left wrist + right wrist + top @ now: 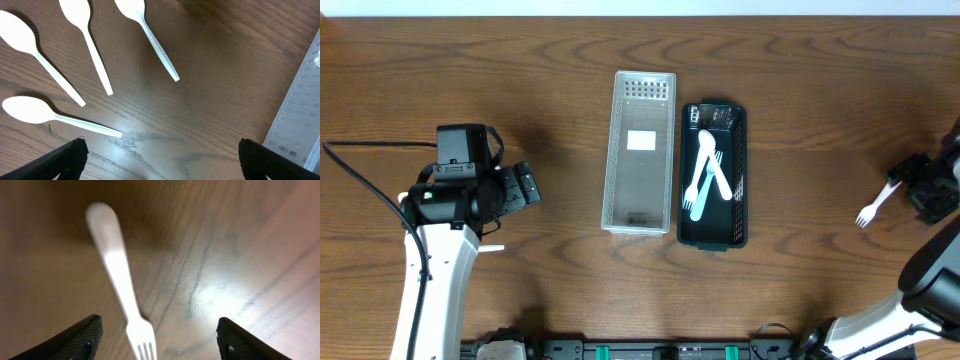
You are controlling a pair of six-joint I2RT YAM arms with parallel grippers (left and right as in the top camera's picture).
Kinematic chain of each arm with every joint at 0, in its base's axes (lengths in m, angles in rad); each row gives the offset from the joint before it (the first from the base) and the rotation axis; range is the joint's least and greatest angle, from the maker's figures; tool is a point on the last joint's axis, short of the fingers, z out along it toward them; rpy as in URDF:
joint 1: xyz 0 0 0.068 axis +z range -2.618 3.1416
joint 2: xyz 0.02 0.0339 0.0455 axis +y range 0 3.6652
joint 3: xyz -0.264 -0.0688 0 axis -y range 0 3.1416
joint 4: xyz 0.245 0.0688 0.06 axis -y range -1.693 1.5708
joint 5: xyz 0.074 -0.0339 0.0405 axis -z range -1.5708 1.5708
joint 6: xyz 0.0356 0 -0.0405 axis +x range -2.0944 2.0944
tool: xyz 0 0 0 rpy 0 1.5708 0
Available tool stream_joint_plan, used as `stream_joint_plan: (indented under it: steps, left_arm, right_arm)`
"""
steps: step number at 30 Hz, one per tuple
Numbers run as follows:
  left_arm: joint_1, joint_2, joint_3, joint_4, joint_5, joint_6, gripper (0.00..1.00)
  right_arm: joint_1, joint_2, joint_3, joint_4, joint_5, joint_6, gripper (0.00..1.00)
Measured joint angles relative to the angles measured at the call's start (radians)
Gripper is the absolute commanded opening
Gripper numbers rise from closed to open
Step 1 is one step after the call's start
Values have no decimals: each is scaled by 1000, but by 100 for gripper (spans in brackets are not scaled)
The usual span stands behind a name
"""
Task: Pack container
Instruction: 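Grasp another white spoon with the right gripper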
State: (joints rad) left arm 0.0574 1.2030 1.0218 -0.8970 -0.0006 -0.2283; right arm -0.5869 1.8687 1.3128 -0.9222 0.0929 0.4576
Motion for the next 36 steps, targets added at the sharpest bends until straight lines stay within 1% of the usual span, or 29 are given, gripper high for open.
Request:
stream_joint_plan:
  steps: [10, 15, 18, 26, 29, 33, 35, 36]
  left_arm:
    - [0, 0, 0, 0, 0, 0, 98]
    - [0, 0, 0, -1, 0, 0, 98]
    - [0, 0, 0, 0, 0, 0, 98]
    - [0, 0, 0, 0, 0, 0, 98]
    - [0, 0, 0, 0, 0, 0, 98]
    - [0, 0, 0, 0, 0, 0, 98]
    - [0, 0, 0, 0, 0, 0, 98]
    - [0, 0, 0, 0, 0, 0, 98]
  right_arm:
    - [0, 97, -26, 66, -55, -77, 79]
    - [0, 124, -25, 79, -72, -88, 77]
    - [0, 124, -26, 80, -77, -97, 68]
    - [0, 124, -26, 77, -78, -106, 34]
    - [0, 124, -26, 75, -78, -104, 32]
    - [0, 124, -26, 73, -78, -106, 26]
    - [0, 124, -26, 72, -78, -106, 21]
    - [0, 124, -26, 71, -78, -106, 17]
